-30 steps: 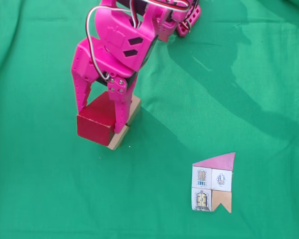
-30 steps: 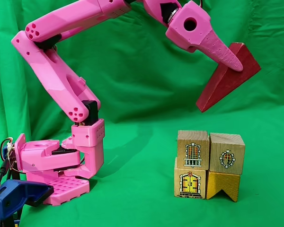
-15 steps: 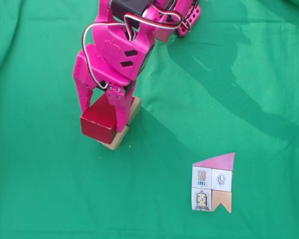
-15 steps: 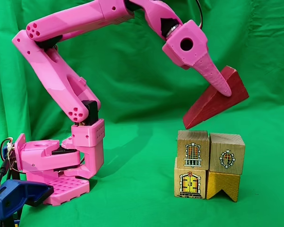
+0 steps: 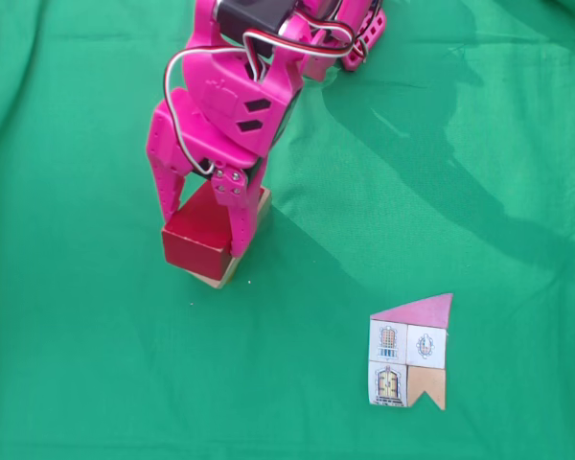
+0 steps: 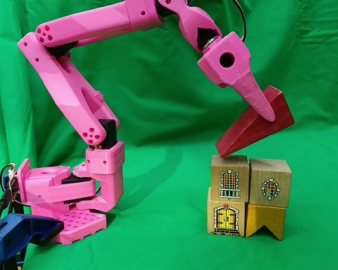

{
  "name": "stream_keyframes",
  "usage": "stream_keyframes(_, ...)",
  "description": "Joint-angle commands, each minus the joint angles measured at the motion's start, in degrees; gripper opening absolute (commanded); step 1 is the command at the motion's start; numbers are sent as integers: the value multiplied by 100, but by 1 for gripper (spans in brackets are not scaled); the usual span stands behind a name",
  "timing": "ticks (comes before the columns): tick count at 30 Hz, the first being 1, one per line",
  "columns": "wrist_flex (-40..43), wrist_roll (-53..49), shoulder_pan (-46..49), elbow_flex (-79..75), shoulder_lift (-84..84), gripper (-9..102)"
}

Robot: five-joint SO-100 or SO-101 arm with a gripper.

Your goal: Grasp some building blocks and build the house on the picture.

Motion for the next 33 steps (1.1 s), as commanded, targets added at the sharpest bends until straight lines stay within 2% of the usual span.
stream_keyframes(1,18,44,-18,-53,0,20)
stream_keyframes(8,70,105,-18,-53,0,19)
stream_keyframes(14,193,1081,-44,-149,9,19)
stream_keyframes(22,202,1811,-114,-132,0,19)
stream_keyframes(33,650,1784,-114,-53,-18,20)
